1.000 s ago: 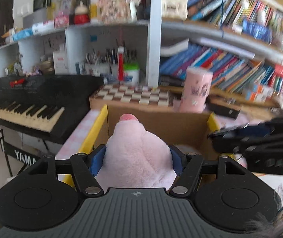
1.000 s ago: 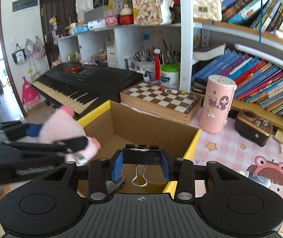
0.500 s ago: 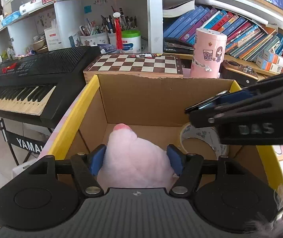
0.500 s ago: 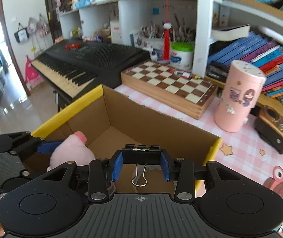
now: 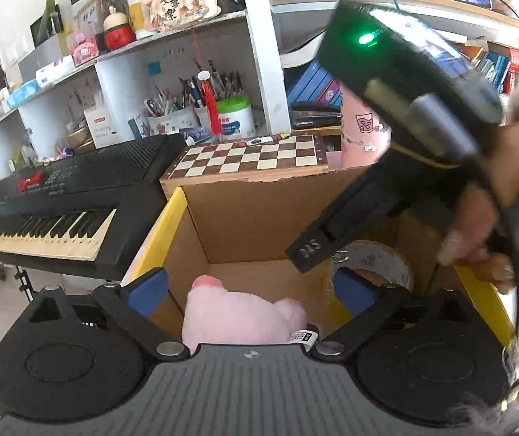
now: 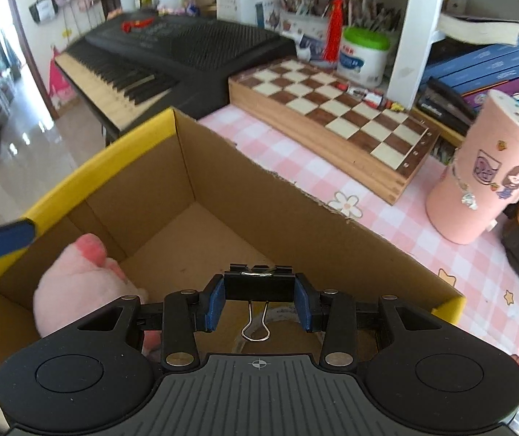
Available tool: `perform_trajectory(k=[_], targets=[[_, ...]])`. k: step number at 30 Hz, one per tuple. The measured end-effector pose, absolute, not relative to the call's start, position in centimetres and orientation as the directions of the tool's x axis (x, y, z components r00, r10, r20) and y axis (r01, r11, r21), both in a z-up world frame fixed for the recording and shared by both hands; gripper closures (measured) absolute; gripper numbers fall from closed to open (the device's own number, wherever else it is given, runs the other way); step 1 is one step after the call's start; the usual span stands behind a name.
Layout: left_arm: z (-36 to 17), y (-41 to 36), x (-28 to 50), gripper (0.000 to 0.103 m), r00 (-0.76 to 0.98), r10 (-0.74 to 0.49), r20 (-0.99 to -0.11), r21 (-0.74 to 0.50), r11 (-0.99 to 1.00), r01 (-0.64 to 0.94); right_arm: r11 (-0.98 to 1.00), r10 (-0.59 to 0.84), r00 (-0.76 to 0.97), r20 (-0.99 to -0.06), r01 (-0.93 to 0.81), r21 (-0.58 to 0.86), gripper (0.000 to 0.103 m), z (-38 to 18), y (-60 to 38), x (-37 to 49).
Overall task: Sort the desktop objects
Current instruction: 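Lower the pig into the box with the left tool while the right tool drops the clip, then withdraw both open tools from the box toward the items on the mat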
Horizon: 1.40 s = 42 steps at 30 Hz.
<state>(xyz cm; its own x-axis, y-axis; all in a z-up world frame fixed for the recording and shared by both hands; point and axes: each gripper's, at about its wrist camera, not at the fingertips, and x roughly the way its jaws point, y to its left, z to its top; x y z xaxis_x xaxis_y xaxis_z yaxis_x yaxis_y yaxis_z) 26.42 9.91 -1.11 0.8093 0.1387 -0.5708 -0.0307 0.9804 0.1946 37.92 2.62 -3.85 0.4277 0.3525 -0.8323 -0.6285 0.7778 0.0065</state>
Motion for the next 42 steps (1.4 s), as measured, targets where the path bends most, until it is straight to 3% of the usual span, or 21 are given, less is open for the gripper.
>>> perform_trajectory(k=[11, 22, 33, 42], targets=[[0.2, 10.9, 25.1, 0.004, 0.828, 0.153, -0.540, 0.167, 0.983, -0.073, 0.796, 0.389, 0.452, -0.803, -0.603, 0.046, 0.058, -2.7, 2.5, 37.7], [3.4, 10.4, 20.2, 0.001, 0.898, 0.086, -0.431, 0.134, 0.990, -0.030, 0.849, 0.438, 0.626, -0.645, -0.524, 0.069, 0.058, 4.3, -2.1, 31.0], [5.9, 10.6, 13.8, 0.000, 0.933, 0.066, -0.353, 0.117, 0.993, -0.026, 0.929, 0.354, 0.789, -0.503, -0.360, 0.090, 0.058, 7.5, -8.2, 20.9], [5.9, 11.6, 9.3, 0.000, 0.935, 0.085, -0.343, 0.060, 0.996, -0.069, 0.973, 0.231, 0.846, -0.481, -0.203, 0.110, 0.057, 5.9, -11.1, 14.1]])
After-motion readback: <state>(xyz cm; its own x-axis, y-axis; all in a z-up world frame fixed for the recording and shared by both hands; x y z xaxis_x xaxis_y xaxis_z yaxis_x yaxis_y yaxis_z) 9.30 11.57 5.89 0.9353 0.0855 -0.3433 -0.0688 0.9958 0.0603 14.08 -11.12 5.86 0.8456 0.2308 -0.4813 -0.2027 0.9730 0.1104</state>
